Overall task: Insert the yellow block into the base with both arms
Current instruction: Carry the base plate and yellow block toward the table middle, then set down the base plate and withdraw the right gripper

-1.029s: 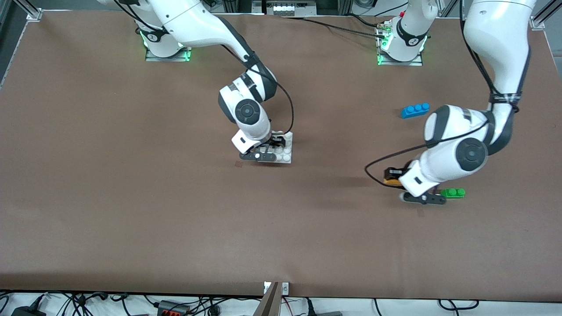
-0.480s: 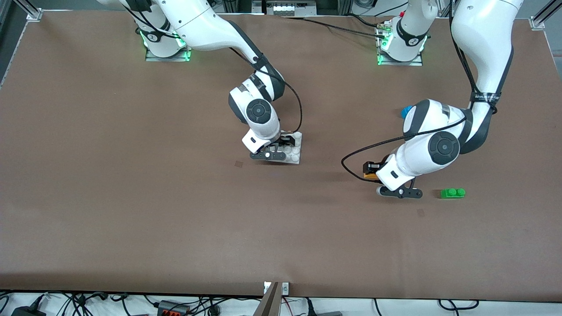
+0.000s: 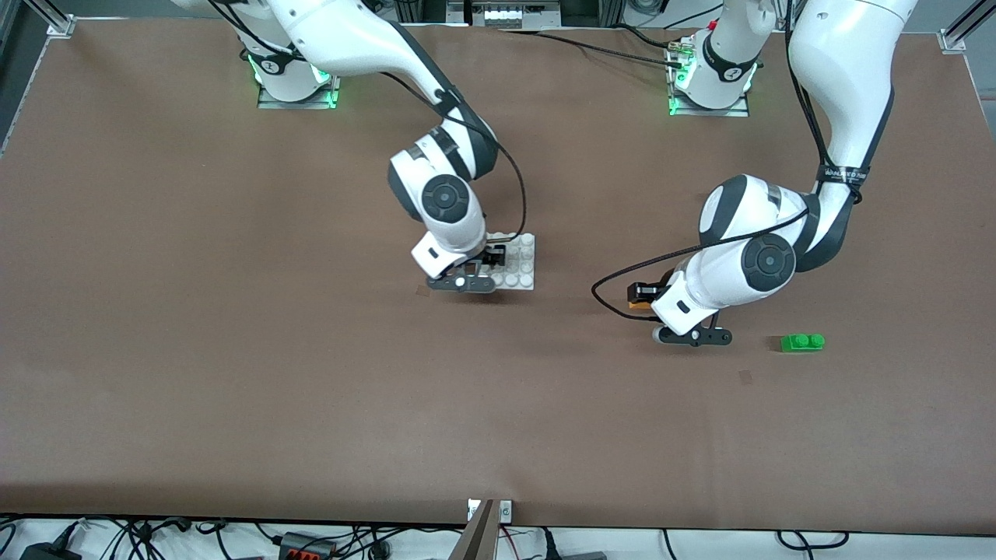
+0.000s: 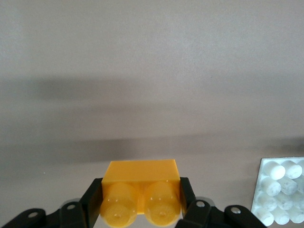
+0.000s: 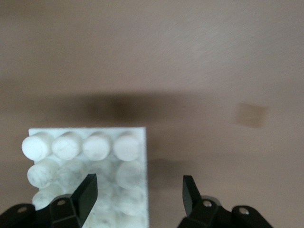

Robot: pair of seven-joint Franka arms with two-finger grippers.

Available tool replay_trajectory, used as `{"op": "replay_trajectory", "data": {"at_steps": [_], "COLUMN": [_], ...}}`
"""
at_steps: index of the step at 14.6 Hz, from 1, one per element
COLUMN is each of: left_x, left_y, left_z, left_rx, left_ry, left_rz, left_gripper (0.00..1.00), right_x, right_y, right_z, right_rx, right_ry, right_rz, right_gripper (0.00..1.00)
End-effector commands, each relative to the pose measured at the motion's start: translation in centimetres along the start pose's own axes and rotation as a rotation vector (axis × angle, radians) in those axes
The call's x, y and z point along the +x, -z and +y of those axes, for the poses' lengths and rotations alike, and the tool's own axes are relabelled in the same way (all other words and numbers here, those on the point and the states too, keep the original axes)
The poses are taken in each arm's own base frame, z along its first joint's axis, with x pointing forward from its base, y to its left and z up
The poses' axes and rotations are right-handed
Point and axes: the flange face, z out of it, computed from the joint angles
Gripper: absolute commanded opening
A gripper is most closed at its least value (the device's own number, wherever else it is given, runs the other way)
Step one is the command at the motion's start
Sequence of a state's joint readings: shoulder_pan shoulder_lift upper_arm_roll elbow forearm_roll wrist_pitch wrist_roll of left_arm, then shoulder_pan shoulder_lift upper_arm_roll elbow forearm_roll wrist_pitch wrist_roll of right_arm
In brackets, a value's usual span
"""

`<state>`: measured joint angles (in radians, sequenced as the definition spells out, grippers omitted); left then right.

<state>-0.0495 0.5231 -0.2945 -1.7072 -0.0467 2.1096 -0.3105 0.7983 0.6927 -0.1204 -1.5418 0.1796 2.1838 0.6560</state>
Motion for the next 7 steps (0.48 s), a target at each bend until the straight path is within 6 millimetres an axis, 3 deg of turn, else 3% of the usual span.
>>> {"op": "replay_trajectory", "data": {"at_steps": [1, 2, 5, 7], "left_x": [-0.9, -1.3, -4.0, -6.2], "left_y": [0.0, 0.0, -0.9, -2.6], "left_z": [2.5, 4.0, 10.9, 15.7], "left_rx": [-0.028, -0.034, -0.028, -0.038], "left_ry": [0.071, 0.099, 0.125, 0.176], "left_rz": [-0.004, 0.007, 0.026, 0.049], "left_gripper": [0.40, 0.33, 0.33, 0.33], "right_x": [0.3, 1.0, 2.3, 2.9], "right_y": [5.4, 7.3, 12.6, 16.1], "right_z": [2.8, 4.7, 10.9, 15.2], "right_rx": [-0.051, -0.080, -0.145, -0.160], "right_ry": [0.009, 0.018, 0.072, 0.079], "right_rz": [-0.035, -0.048, -0.131, -0.177], "right_gripper": [0.99, 1.00, 1.00, 1.00]}}
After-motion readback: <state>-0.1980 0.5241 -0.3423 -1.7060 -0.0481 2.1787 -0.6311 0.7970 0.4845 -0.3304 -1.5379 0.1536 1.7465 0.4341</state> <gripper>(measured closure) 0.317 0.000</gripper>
